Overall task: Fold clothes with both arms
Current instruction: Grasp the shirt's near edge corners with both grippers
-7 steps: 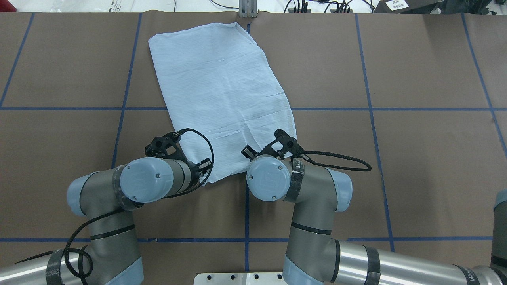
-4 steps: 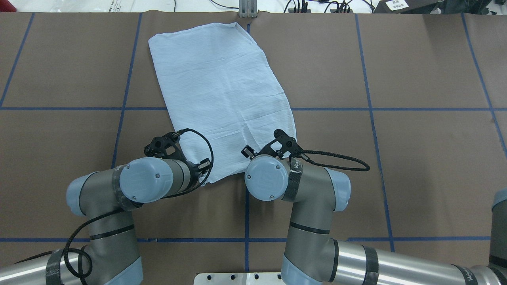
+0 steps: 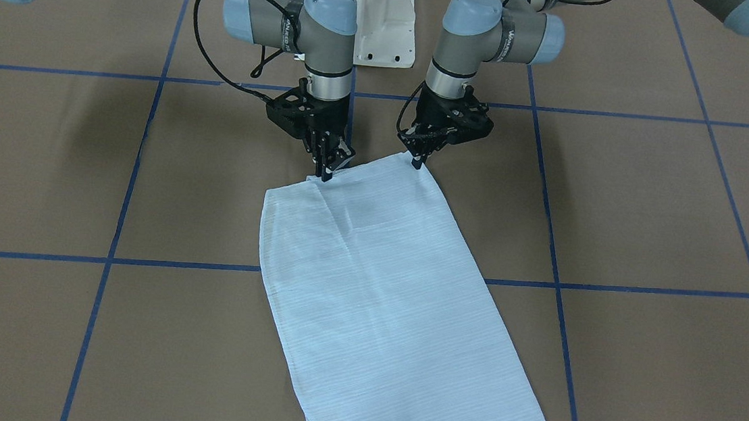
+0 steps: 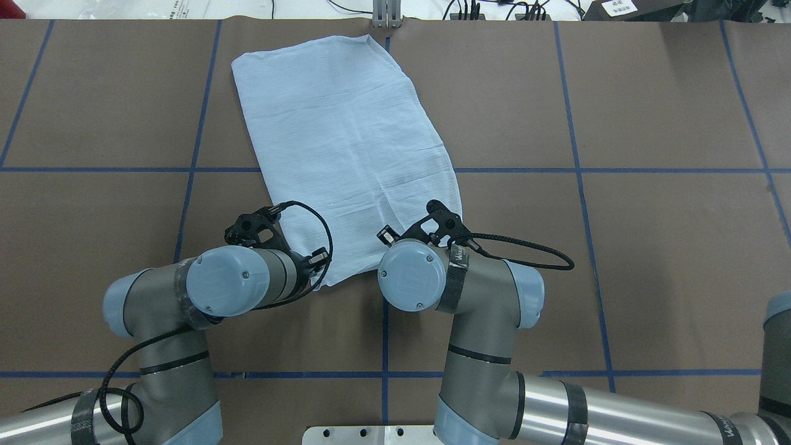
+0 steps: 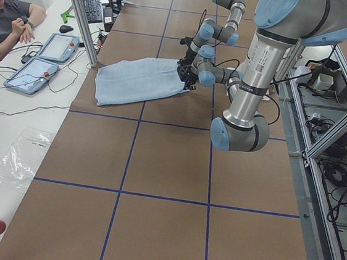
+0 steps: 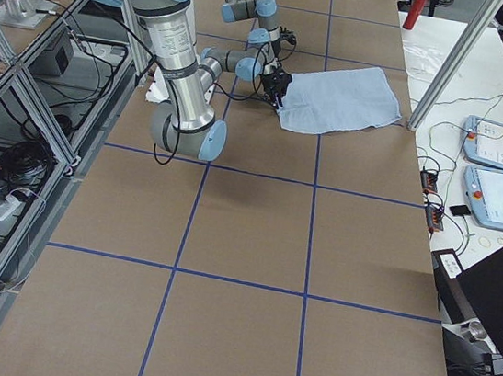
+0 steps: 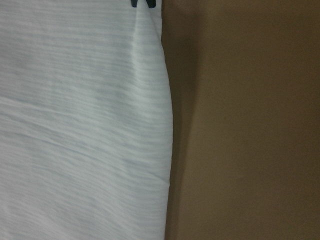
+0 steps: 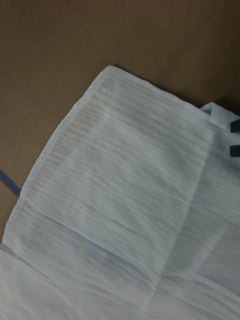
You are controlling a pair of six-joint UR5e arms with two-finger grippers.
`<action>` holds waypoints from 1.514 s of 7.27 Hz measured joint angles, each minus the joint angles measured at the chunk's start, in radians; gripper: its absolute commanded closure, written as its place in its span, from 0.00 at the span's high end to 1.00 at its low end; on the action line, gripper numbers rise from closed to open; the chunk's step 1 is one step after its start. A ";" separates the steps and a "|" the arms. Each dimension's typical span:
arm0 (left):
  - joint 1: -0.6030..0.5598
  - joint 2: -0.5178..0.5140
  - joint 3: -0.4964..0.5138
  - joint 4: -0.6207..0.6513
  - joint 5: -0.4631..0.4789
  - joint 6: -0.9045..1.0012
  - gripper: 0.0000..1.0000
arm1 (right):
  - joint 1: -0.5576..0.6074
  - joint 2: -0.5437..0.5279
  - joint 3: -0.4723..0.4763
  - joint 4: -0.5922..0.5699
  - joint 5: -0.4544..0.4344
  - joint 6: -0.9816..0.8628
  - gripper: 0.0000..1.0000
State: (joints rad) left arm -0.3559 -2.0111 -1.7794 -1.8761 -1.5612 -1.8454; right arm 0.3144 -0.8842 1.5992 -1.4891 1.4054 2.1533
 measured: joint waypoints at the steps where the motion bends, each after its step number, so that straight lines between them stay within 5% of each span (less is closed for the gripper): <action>1: 0.000 0.000 0.000 0.000 0.000 0.000 0.00 | 0.001 0.001 -0.001 -0.010 -0.001 -0.001 0.32; 3: -0.001 0.001 -0.001 0.000 0.000 0.001 0.00 | 0.002 0.004 -0.001 -0.039 -0.003 -0.017 0.46; 9: 0.001 0.005 -0.002 0.000 0.001 0.000 0.00 | 0.004 0.015 -0.008 -0.089 -0.005 -0.039 0.53; 10: 0.001 0.005 -0.002 0.000 0.000 0.000 0.00 | 0.004 0.023 -0.022 -0.091 -0.005 -0.039 0.53; 11: 0.001 0.005 -0.002 0.000 0.000 0.000 0.00 | 0.004 0.034 -0.038 -0.092 -0.005 -0.039 0.41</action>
State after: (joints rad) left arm -0.3544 -2.0065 -1.7813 -1.8760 -1.5614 -1.8451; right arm 0.3189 -0.8497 1.5609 -1.5808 1.4005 2.1138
